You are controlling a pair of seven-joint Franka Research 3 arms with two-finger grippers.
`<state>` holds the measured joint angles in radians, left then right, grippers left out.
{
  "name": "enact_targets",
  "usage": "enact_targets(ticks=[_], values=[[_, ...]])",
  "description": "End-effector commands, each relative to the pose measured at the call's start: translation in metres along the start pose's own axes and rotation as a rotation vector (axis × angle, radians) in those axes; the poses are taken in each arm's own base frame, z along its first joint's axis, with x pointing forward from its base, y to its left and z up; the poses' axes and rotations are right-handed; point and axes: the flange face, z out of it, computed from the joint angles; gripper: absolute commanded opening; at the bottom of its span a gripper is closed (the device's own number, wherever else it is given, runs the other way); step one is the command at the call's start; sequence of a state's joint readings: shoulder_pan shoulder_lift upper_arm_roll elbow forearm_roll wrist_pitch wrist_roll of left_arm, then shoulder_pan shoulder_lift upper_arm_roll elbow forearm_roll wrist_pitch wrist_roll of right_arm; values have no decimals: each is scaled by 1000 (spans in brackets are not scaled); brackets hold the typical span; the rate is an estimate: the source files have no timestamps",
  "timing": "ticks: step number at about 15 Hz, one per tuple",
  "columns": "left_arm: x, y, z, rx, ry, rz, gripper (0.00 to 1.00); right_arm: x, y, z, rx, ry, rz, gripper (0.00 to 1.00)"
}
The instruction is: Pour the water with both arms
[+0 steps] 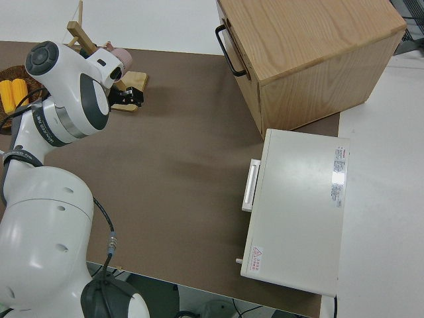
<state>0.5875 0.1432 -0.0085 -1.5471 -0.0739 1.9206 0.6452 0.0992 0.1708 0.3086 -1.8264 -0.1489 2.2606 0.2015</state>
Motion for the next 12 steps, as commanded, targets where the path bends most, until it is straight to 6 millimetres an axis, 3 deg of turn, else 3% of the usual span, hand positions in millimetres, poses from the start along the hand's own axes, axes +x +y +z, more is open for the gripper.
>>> enact_targets(ticks=[1,6,9,12], values=[[10,-16,10,2,118,-39,998,13,-7,29,-26,86,-70,992],[19,-23,32,-14,249,-112,998,29,-12,51,-15,177,-114,992],[18,-24,52,-71,310,-130,998,54,-23,44,-22,227,-150,992],[14,-30,62,-101,331,-116,998,70,-20,40,-14,254,-138,990]])
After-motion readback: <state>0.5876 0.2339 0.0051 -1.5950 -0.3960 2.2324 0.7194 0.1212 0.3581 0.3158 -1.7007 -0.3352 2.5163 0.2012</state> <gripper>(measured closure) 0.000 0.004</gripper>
